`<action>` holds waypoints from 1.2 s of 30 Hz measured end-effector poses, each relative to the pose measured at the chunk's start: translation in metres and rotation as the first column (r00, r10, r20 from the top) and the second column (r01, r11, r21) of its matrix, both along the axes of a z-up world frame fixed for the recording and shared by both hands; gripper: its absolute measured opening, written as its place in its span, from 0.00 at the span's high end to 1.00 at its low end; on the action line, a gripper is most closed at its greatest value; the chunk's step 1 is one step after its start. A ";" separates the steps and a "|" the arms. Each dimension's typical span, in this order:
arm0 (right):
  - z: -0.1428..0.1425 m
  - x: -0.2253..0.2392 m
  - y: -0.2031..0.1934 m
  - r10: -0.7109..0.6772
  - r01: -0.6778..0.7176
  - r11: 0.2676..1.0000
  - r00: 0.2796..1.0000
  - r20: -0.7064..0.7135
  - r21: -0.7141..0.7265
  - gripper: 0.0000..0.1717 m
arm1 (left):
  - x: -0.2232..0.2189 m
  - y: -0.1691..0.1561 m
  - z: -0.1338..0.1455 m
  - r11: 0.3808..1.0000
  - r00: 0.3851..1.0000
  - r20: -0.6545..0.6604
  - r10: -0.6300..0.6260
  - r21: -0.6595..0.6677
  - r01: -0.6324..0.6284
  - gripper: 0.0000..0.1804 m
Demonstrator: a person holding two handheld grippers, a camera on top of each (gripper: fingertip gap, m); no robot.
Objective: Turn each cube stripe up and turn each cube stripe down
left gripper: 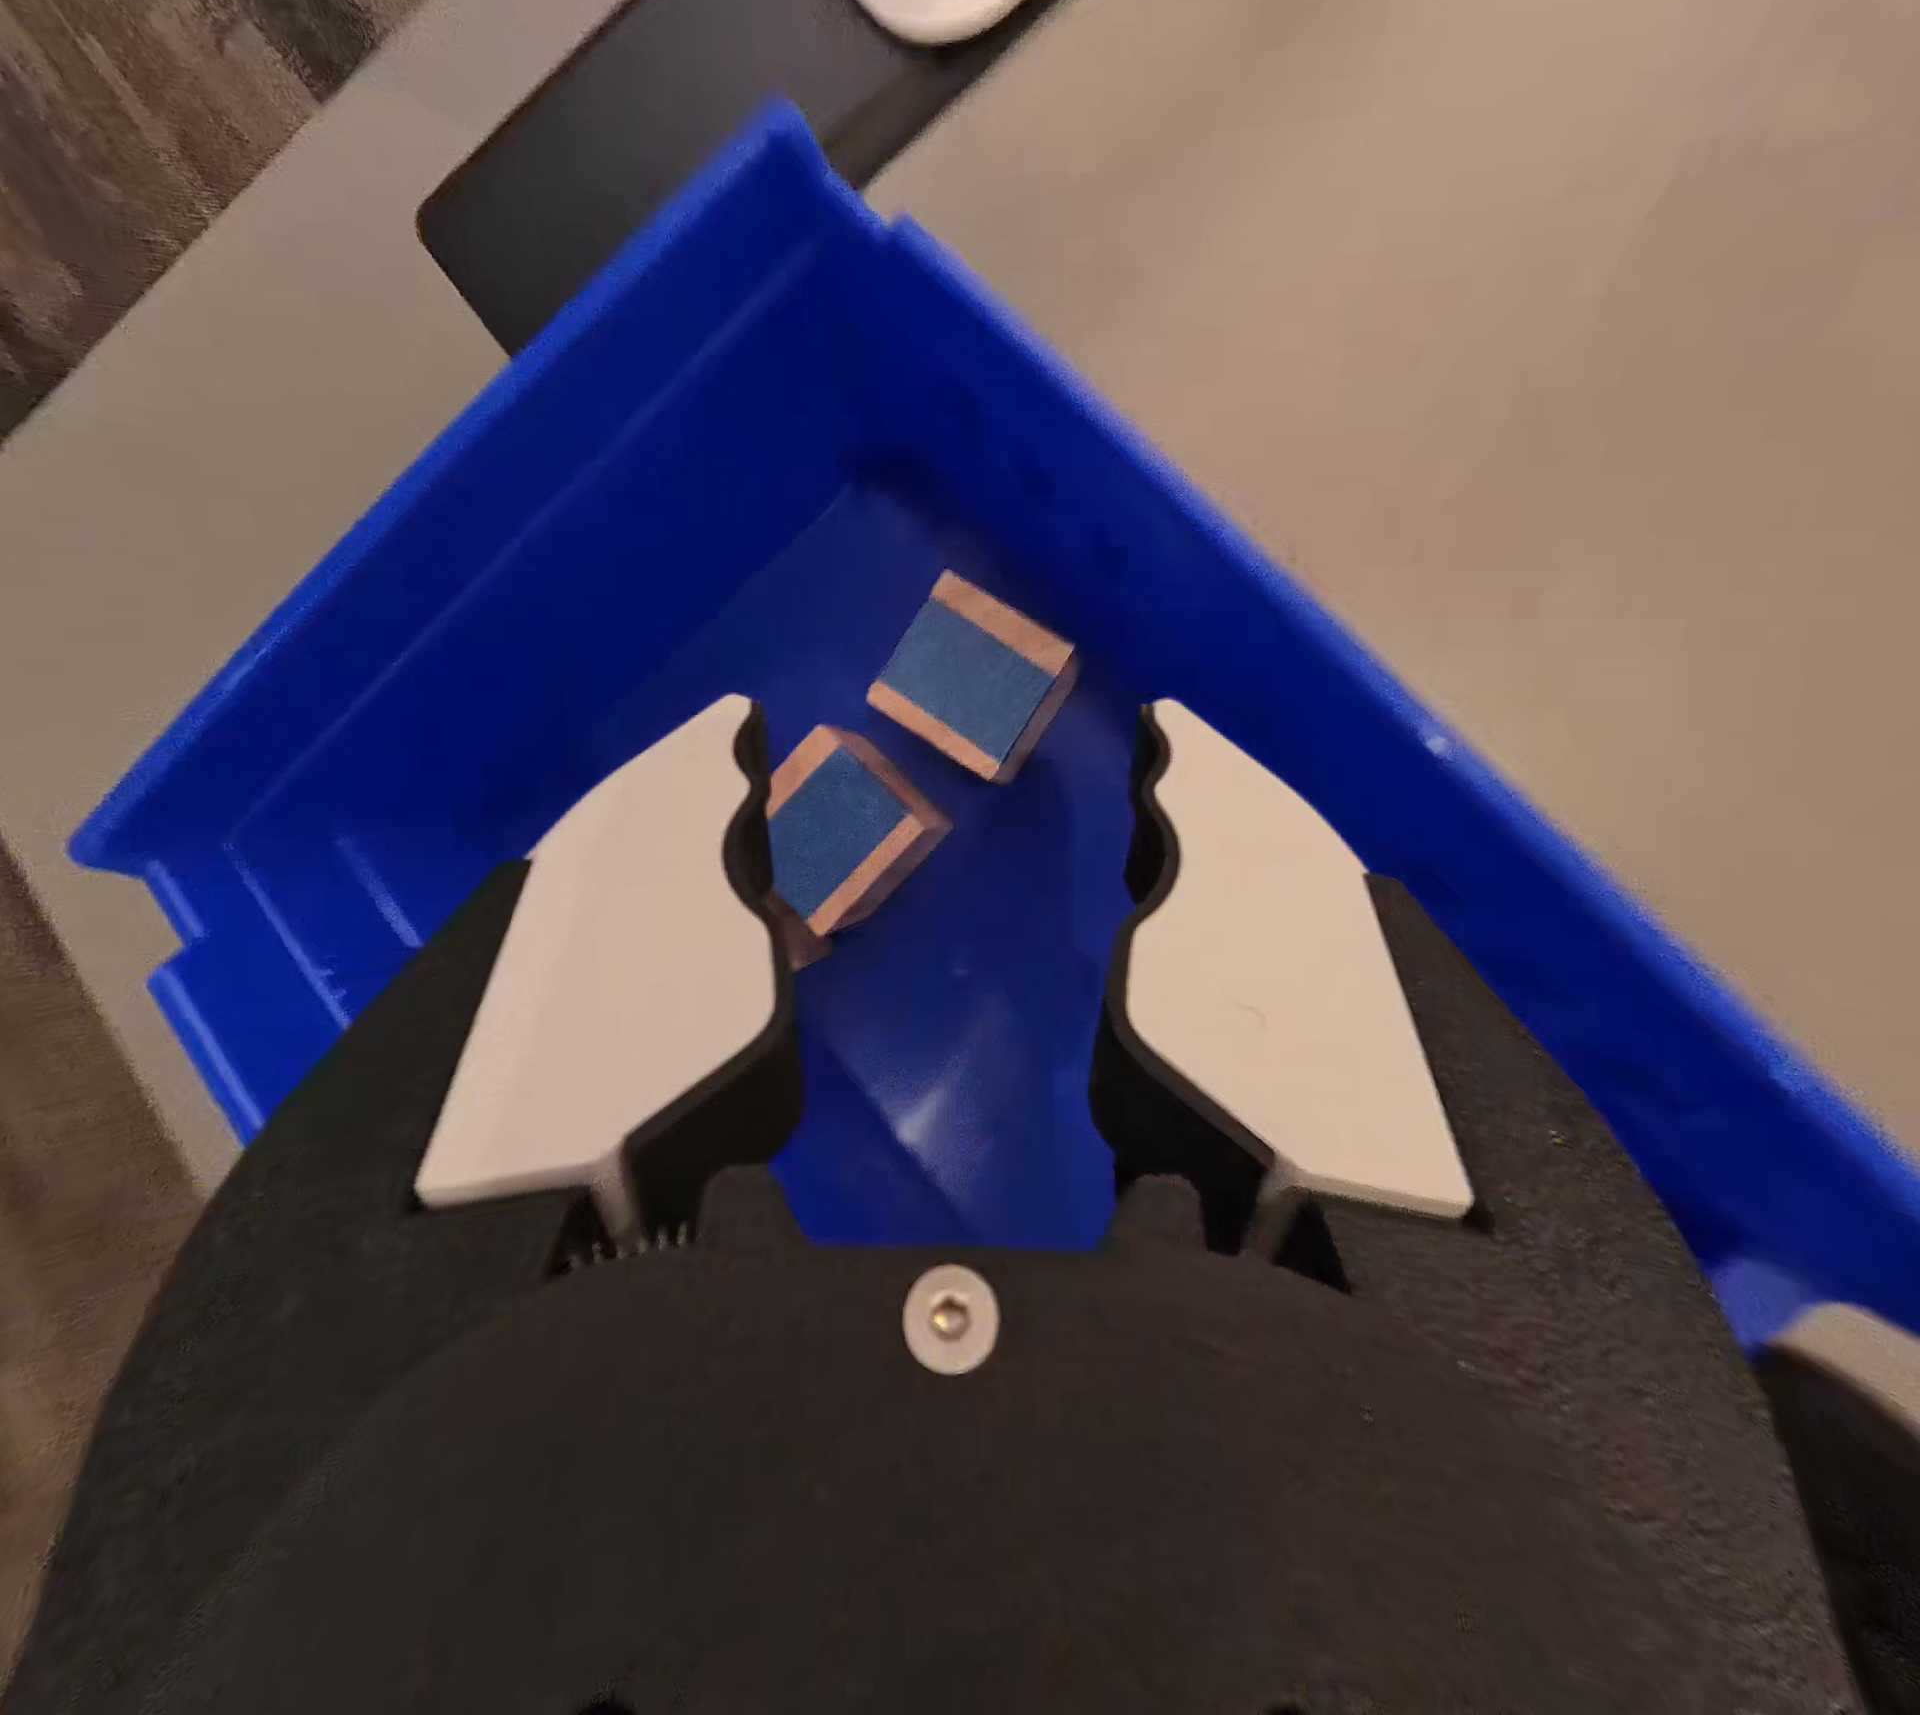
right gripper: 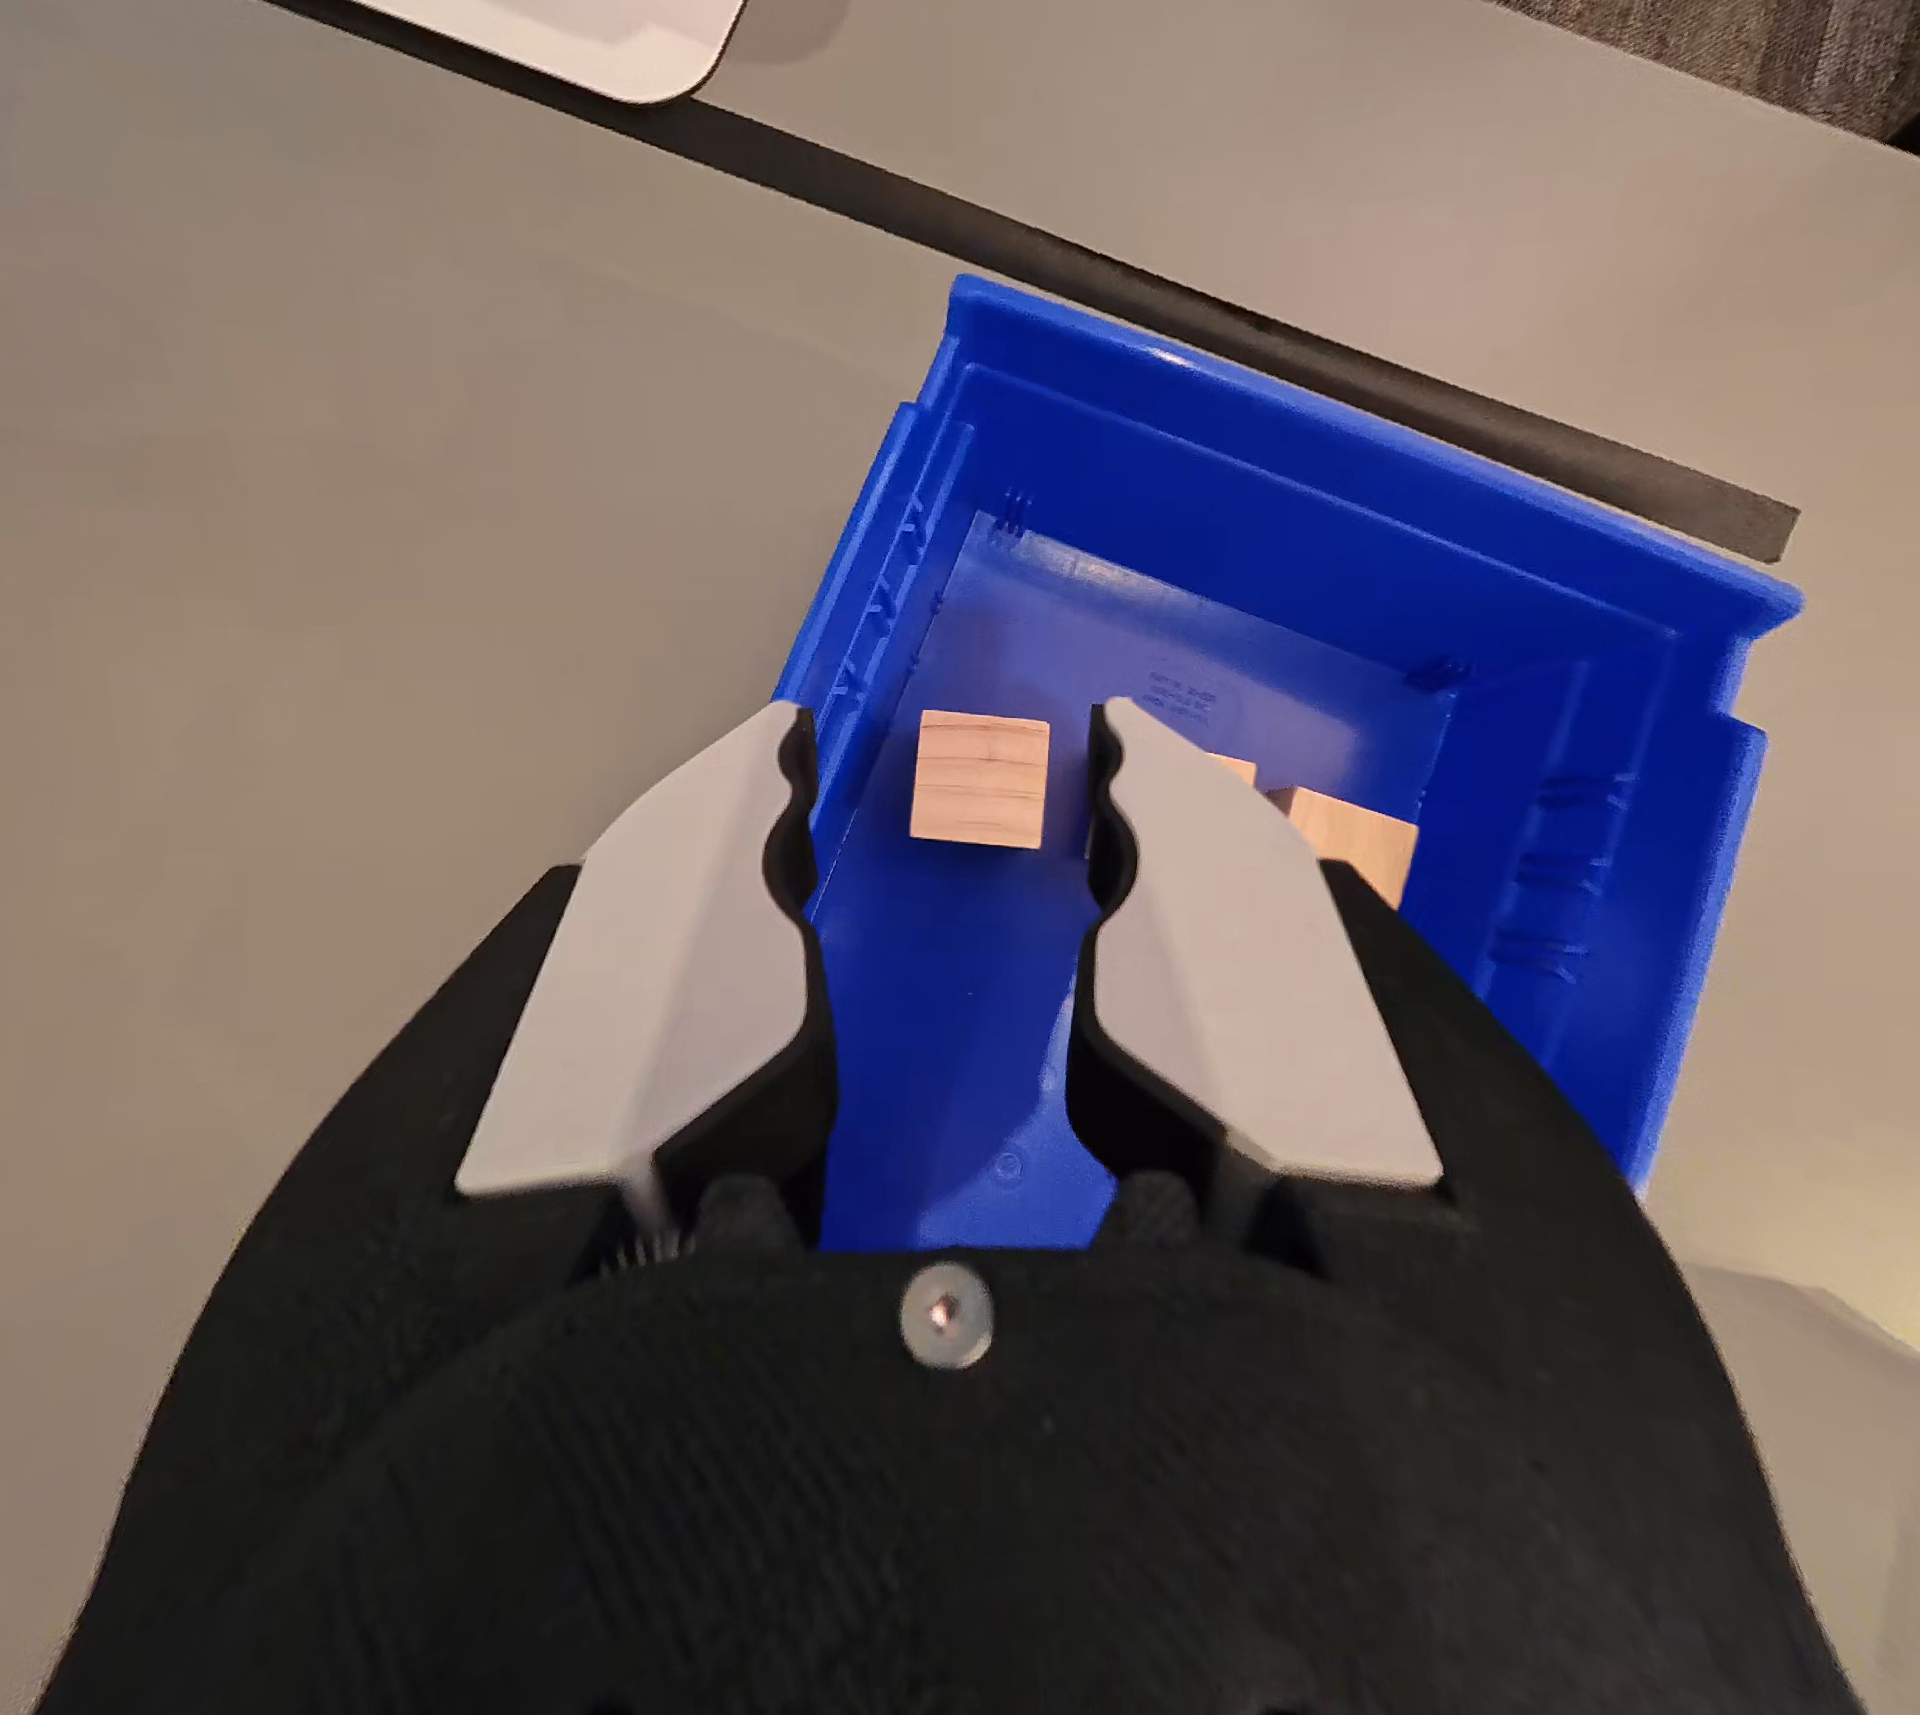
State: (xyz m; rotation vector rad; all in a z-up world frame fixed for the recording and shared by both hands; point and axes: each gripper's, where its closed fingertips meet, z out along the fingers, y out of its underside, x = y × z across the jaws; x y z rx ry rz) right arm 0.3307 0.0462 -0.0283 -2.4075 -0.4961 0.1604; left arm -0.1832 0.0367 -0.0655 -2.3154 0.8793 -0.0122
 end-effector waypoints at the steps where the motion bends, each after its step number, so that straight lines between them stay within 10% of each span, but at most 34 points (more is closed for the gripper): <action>1: -0.002 -0.001 0.000 0.004 -0.004 1.000 1.000 0.002 -0.009 0.70 | -0.004 0.002 -0.010 1.000 0.996 -0.081 -0.026 -0.011 0.025 0.60; 26: -0.020 -0.010 0.000 0.058 -0.056 0.996 0.998 0.021 -0.067 0.70 | -0.002 0.021 -0.076 0.965 0.964 -0.148 -0.222 -0.175 0.196 0.73; 32: -0.002 -0.008 0.001 0.036 -0.036 0.999 0.999 0.037 0.003 0.71 | -0.014 0.026 0.018 0.993 0.995 -0.094 -0.036 0.106 0.046 0.74; 36: 0.050 -0.021 0.004 0.034 -0.055 0.965 0.996 0.084 0.257 0.71 | 0.018 -0.001 0.111 0.953 0.982 0.180 -0.061 0.304 0.003 0.74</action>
